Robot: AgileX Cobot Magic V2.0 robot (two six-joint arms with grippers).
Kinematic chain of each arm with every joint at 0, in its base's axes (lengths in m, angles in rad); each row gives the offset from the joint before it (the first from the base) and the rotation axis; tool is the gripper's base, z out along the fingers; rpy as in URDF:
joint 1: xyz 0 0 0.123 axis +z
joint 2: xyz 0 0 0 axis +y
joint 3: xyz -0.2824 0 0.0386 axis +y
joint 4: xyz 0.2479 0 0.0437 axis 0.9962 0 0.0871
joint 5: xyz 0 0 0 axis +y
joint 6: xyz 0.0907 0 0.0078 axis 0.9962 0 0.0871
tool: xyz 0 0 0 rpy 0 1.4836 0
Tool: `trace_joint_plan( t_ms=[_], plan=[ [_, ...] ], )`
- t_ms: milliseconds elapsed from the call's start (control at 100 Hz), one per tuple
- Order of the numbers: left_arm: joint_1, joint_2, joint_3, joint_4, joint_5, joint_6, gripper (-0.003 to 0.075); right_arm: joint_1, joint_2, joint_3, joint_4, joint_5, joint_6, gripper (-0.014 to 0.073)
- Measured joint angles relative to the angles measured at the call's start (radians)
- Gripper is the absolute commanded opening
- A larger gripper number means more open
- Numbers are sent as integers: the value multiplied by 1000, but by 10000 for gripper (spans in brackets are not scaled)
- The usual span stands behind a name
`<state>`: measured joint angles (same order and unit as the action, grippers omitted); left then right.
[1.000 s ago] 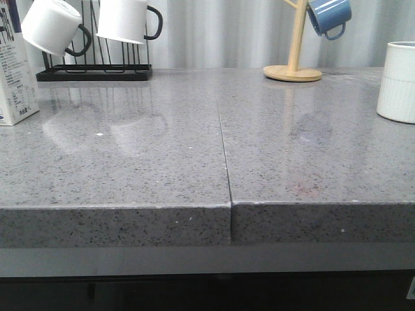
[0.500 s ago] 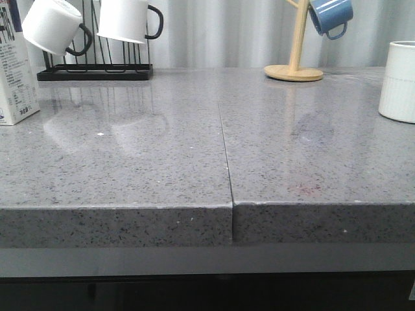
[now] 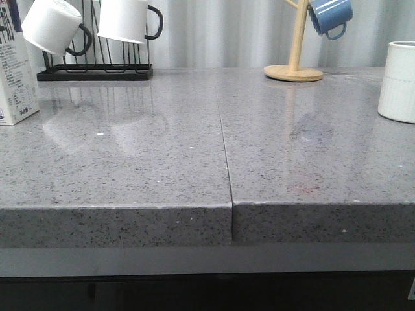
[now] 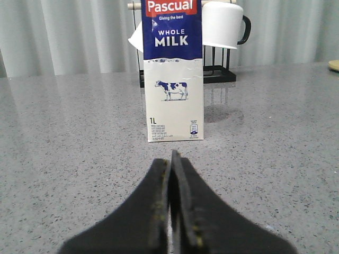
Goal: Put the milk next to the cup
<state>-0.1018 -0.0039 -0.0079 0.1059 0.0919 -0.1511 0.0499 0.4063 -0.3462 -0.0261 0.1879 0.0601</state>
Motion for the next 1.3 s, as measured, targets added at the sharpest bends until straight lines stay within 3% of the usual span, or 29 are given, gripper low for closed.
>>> trace_joint_plan(
  t_ms=[240,490,610,780,850,1090,1300],
  plan=[
    [0,0,0,0,0,0,-21,0,236,-43,1,-15,0,-120],
    [0,0,0,0,0,0,-21,0,297,-43,4,-44,0,-112],
    [0,0,0,0,0,0,-20,0,297,-44,4,-60,0,-1],
    [0,0,0,0,0,0,-21,0,297,-44,4,-68,0,339],
    [0,0,0,0,0,0,-20,0,297,-44,4,-70,0,416],
    [0,0,0,0,0,0,-21,-14,297,-44,4,-95,0,421],
    [0,0,0,0,0,0,-20,-130,307,-44,4,-171,2,421]
  ],
)
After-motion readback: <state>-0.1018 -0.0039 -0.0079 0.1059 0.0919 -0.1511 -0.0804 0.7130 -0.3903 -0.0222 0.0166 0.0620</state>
